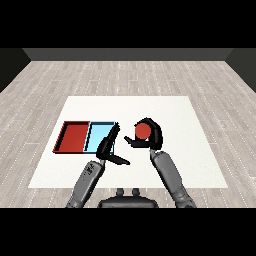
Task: Pick the red can and put it in the red box
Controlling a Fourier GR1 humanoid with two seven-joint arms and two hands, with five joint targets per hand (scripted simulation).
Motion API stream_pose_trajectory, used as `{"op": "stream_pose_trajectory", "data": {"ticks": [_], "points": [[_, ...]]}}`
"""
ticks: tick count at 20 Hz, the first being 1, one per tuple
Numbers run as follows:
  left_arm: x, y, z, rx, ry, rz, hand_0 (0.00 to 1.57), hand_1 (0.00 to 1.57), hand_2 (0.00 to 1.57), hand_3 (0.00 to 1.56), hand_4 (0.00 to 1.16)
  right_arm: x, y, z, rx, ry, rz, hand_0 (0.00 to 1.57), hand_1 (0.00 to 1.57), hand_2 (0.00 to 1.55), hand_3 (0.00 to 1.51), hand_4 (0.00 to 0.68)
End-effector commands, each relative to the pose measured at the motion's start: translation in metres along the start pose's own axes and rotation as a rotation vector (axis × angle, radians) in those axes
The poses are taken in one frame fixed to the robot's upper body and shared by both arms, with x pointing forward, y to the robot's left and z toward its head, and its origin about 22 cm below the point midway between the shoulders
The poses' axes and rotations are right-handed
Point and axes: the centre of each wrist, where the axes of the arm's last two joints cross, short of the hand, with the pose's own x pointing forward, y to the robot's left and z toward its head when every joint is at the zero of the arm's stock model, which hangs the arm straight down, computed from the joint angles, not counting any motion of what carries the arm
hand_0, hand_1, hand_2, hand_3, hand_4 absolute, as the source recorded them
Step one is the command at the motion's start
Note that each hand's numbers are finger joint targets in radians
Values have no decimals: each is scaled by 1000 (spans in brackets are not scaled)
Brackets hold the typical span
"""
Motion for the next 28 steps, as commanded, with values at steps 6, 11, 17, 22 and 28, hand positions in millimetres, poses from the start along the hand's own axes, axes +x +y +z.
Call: {"op": "stream_pose_trajectory", "data": {"ticks": [6,11,17,22,28], "points": [[-24,-25,8,-28,98,31,0,0,0,0,0,20,1,1,34,-15,5,1571,1571,1477,1412,648],[-39,-39,-11,-33,130,60,0,0,0,0,0,-9,10,7,31,-12,-3,1571,1571,1480,1416,648],[-17,-29,-6,-46,119,96,0,0,0,0,0,5,29,8,74,-37,-55,1571,1571,1472,1409,629],[-32,-43,-15,-40,146,78,0,0,0,0,0,1,30,11,91,-18,-47,1571,1571,1479,1412,629],[-41,-45,-13,-91,112,134,0,0,0,0,0,-2,46,14,87,-46,-64,1571,1571,1478,1408,657]]}}
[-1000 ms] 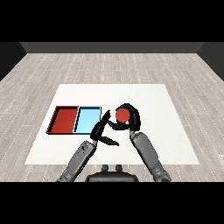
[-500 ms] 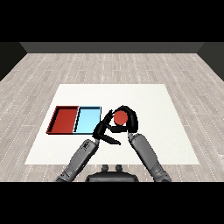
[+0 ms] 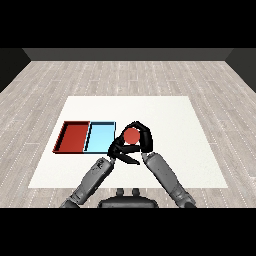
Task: Pick the red can and put it in the red box
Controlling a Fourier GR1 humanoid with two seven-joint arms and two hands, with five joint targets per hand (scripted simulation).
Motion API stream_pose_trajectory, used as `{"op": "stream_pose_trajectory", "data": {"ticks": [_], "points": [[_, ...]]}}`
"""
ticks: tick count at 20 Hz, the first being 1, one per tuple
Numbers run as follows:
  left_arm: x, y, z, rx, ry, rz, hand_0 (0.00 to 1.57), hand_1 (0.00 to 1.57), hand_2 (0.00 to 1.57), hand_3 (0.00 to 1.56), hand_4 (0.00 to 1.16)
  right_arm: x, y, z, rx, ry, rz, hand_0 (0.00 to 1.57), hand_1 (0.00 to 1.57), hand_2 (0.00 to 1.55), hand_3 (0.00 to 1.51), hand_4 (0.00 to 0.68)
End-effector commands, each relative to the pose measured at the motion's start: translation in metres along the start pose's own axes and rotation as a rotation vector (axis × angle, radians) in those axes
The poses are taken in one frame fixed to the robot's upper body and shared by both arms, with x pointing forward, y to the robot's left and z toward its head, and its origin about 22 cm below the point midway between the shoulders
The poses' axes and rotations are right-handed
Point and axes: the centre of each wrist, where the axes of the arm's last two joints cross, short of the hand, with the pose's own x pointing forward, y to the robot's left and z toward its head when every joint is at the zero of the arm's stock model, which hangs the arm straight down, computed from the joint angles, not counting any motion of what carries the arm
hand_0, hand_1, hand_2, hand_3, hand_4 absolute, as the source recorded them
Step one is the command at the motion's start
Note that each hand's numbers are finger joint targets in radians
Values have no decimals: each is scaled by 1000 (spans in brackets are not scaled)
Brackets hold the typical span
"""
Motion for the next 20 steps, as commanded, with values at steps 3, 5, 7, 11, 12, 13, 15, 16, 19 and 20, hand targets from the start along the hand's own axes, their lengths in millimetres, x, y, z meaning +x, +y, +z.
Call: {"op": "stream_pose_trajectory", "data": {"ticks": [3,5,7,11,12,13,15,16,19,20], "points": [[-1,-8,-12,-20,-18,13,0,0,0,0,0,8,13,-2,20,5,-16,1571,1571,1484,1411,650],[3,-30,-9,-35,-15,-4,0,0,0,0,0,-4,10,-8,32,-2,-44,1571,1571,1484,1407,651],[-2,-1,-13,-26,-26,2,0,0,0,0,0,0,26,16,23,0,-59,1571,1571,1485,1405,652],[9,-10,-16,231,-70,9,677,677,984,933,969,7,0,-2,29,1,-23,1571,1571,1478,1405,643],[1,-10,-18,254,-25,4,1571,1571,1571,1502,1141,10,31,12,32,7,-69,1571,1571,1474,1399,630],[16,-6,-13,263,-22,2,1571,1571,1571,1555,1126,9,17,-6,15,5,-67,1571,1571,1472,1399,625],[18,-4,-15,253,9,-32,1571,1571,1571,1524,1117,4,19,13,21,22,-57,1571,1571,1474,1404,626],[16,-12,-20,273,-15,-17,1571,1571,1571,1514,1119,13,30,4,16,-1,-84,1571,1571,1475,1406,625],[3,-12,-7,274,9,-29,1571,1571,1571,1497,1128,0,20,8,26,13,-73,1571,1571,1469,1398,626],[2,-6,-21,260,29,-38,1571,1571,1571,1497,1123,2,11,-9,31,-7,-76,1571,1571,1473,1403,632]]}}
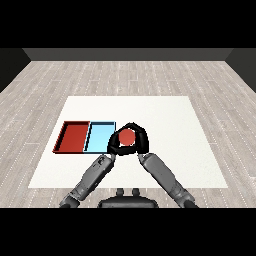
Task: Pick the red can and put it in the red box
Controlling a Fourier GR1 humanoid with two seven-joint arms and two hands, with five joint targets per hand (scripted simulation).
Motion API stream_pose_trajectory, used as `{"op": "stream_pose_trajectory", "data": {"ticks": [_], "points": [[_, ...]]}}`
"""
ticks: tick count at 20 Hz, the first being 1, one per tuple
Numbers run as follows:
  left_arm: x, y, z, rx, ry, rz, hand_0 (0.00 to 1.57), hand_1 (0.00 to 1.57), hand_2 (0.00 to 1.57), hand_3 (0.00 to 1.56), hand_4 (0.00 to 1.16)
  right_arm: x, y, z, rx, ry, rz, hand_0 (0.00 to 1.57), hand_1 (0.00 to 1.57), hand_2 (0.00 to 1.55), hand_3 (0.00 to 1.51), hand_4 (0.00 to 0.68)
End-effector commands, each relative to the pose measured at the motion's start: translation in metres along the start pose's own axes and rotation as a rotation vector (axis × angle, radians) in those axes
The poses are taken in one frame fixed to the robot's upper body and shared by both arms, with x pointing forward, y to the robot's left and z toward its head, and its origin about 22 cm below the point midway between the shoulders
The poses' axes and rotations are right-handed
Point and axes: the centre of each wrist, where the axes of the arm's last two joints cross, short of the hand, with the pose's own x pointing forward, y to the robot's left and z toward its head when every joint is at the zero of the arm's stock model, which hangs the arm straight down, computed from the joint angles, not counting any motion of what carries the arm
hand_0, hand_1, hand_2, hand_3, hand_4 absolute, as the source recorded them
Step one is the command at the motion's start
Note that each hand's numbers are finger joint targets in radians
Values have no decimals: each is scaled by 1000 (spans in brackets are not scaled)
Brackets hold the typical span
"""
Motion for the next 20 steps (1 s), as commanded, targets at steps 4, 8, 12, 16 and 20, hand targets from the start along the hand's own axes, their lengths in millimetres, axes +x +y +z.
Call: {"op": "stream_pose_trajectory", "data": {"ticks": [4,8,12,16,20], "points": [[2,0,-7,-27,1,30,1571,1571,1571,1499,1128,8,7,0,-10,-8,-22,1571,1571,1467,1395,631],[-1,-21,-6,13,-22,19,1571,1571,1571,1492,1130,-3,-13,-21,2,-5,-9,1571,1571,1461,1394,630],[0,-15,5,14,-32,5,1571,1571,1571,1499,1127,-11,-15,6,47,76,85,0,0,0,0,0],[0,-15,5,13,-32,5,1571,1571,1571,1499,1127,-1,-3,0,68,89,92,0,0,0,0,0],[-5,3,13,24,-33,-16,1571,1571,1571,1496,1129,-4,-7,23,35,75,97,0,0,0,0,0]]}}
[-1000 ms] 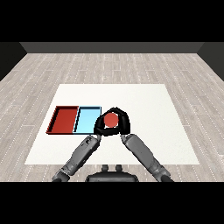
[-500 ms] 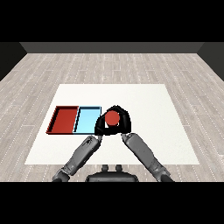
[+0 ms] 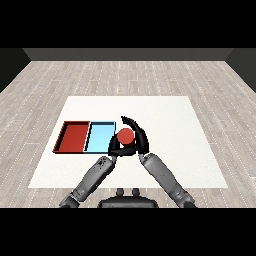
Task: Pick the red can and put it in the red box
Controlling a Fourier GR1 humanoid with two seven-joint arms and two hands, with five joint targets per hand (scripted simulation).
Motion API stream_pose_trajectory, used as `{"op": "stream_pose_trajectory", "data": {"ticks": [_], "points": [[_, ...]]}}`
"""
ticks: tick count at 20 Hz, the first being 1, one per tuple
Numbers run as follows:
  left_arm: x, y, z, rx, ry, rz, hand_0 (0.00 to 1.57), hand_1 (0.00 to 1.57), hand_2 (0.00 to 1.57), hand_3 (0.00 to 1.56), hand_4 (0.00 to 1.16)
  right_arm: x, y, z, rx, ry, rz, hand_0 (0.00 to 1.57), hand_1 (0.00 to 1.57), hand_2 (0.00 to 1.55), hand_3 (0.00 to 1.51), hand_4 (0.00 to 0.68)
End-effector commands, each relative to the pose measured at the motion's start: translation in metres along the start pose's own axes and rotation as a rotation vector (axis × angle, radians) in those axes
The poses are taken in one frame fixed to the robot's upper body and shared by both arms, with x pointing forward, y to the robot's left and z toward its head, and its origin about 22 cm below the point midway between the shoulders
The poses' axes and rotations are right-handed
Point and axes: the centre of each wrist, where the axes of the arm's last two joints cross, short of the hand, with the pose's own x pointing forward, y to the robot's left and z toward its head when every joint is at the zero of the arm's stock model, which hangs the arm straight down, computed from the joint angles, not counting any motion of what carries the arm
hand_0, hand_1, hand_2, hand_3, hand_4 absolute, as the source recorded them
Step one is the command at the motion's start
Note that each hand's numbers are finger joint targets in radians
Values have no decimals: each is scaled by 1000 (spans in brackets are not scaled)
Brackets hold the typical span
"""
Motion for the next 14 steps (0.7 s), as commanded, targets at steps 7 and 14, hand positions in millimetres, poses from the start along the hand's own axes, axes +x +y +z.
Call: {"op": "stream_pose_trajectory", "data": {"ticks": [7,14], "points": [[6,-12,9,-33,-34,23,1571,1571,1571,1493,1139,-2,-19,-11,-91,10,27,0,0,0,0,0],[12,-2,-10,-18,-49,1,1571,1571,1571,1483,1136,13,-35,-20,-109,-38,-12,0,0,0,0,0]]}}
